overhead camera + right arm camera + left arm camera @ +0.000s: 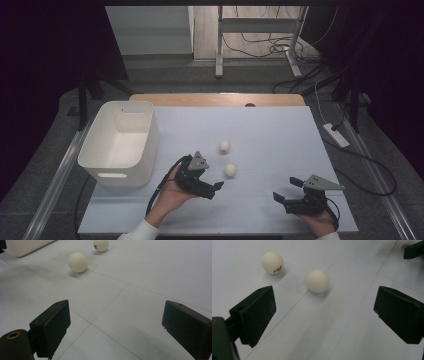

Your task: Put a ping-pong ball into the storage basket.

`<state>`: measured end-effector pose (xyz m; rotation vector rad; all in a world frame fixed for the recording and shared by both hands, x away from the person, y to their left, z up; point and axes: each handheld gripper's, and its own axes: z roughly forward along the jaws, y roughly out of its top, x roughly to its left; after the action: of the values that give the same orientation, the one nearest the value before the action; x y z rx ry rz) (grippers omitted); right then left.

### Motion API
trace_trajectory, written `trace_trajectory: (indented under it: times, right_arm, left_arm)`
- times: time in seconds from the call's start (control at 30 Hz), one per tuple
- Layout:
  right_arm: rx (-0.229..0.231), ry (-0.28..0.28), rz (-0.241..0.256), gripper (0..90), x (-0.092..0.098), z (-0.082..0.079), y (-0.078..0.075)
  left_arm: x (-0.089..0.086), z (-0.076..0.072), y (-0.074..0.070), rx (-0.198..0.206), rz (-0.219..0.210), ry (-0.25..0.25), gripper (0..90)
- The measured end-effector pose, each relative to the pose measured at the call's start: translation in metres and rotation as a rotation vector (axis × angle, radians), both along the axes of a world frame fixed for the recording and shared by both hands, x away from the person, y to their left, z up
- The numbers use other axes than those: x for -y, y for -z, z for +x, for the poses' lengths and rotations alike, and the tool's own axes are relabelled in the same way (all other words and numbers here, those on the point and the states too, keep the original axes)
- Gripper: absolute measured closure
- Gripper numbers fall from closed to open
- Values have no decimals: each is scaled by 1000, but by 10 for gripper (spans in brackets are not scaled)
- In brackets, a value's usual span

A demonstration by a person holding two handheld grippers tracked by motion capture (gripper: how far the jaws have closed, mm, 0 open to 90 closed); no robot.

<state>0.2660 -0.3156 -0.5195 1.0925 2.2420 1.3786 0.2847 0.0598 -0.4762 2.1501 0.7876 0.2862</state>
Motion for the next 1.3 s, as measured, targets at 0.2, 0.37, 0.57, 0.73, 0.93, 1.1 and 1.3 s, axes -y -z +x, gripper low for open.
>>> trace_trajectory:
  times: [0.2, 0.37, 0.57, 0.73, 0.93, 1.1, 1.3]
  right_arm:
    - [3, 0, -1, 82, 0, 0, 0]
    - [5, 2, -8, 82, 1, 1, -1]
    - [4, 3, -11, 82, 0, 1, 0]
    - [4, 5, -9, 82, 0, 1, 0]
    - [4, 6, -13, 82, 0, 1, 0]
    - [5, 8, -13, 82, 0, 1, 0]
    - [5, 6, -16, 82, 0, 1, 0]
  left_arm:
    - [4, 6, 2, -7, 2, 7, 50]
    - [8, 11, 3, -14, 1, 12, 51]
    - [10, 14, 3, -18, -3, 15, 52]
    - [13, 17, 4, -21, -3, 15, 52]
    - [16, 22, 5, -25, 3, 15, 53]
    - [21, 27, 10, -35, 27, 15, 53]
    - [26, 33, 14, -47, 42, 19, 53]
